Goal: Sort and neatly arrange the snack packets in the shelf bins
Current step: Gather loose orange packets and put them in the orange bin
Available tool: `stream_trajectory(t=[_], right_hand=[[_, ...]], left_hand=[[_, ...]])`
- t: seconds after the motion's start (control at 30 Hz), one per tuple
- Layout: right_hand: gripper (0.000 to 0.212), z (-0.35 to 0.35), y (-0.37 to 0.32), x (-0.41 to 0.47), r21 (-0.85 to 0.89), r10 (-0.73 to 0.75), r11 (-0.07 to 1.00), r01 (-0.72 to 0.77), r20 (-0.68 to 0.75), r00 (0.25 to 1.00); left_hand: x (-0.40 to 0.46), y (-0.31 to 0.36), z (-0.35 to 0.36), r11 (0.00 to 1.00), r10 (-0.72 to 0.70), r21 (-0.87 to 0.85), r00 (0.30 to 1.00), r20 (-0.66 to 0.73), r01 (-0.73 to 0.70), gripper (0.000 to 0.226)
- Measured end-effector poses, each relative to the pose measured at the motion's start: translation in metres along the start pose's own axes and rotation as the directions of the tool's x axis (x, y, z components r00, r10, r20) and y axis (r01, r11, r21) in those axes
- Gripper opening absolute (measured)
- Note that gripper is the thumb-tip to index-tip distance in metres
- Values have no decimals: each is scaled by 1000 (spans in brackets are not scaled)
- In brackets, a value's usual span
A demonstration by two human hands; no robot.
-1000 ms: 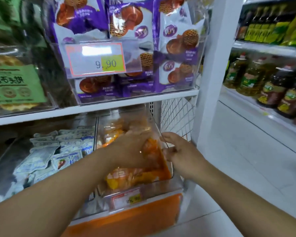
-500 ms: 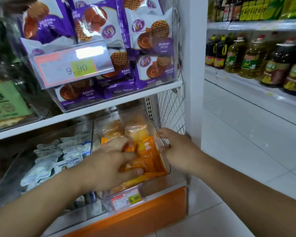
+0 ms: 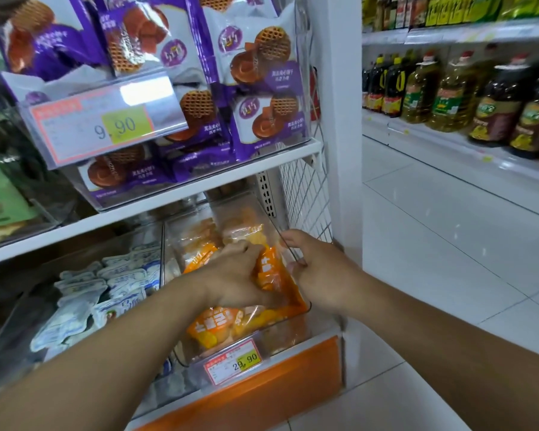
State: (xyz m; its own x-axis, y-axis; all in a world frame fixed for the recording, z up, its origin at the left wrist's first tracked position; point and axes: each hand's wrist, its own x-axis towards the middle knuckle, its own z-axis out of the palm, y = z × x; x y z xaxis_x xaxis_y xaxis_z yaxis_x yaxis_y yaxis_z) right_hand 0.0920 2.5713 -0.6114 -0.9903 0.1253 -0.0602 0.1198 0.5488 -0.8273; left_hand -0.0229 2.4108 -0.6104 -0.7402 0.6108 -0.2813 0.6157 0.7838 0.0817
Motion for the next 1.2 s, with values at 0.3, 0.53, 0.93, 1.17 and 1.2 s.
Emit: stream_trajectory(t=[0.3, 0.53, 0.93, 1.17, 1.2], right_hand=[[45, -2, 3, 2, -14, -27, 1000, 27, -5, 1000], [39, -3, 1, -1, -58, -50, 997, 51, 16, 999], [43, -3, 2, -3, -39, -58, 998, 58, 20, 998], [47, -3, -1, -6, 111, -49, 993, 45, 33, 998], [48, -3, -2, -6, 135, -46, 990, 42, 26, 999]], left_hand=[[-9, -3, 0, 994, 98, 43, 992, 79, -102, 79], [-44, -23, -8, 958, 286, -32, 958, -21, -287, 50], [-73, -44, -17, 933, 358, 52, 932, -62, -355, 44], [-58, -22, -10, 950, 285, 167, 953, -105, -266, 55], [-53, -19, -8, 949, 281, 179, 953, -115, -258, 62]])
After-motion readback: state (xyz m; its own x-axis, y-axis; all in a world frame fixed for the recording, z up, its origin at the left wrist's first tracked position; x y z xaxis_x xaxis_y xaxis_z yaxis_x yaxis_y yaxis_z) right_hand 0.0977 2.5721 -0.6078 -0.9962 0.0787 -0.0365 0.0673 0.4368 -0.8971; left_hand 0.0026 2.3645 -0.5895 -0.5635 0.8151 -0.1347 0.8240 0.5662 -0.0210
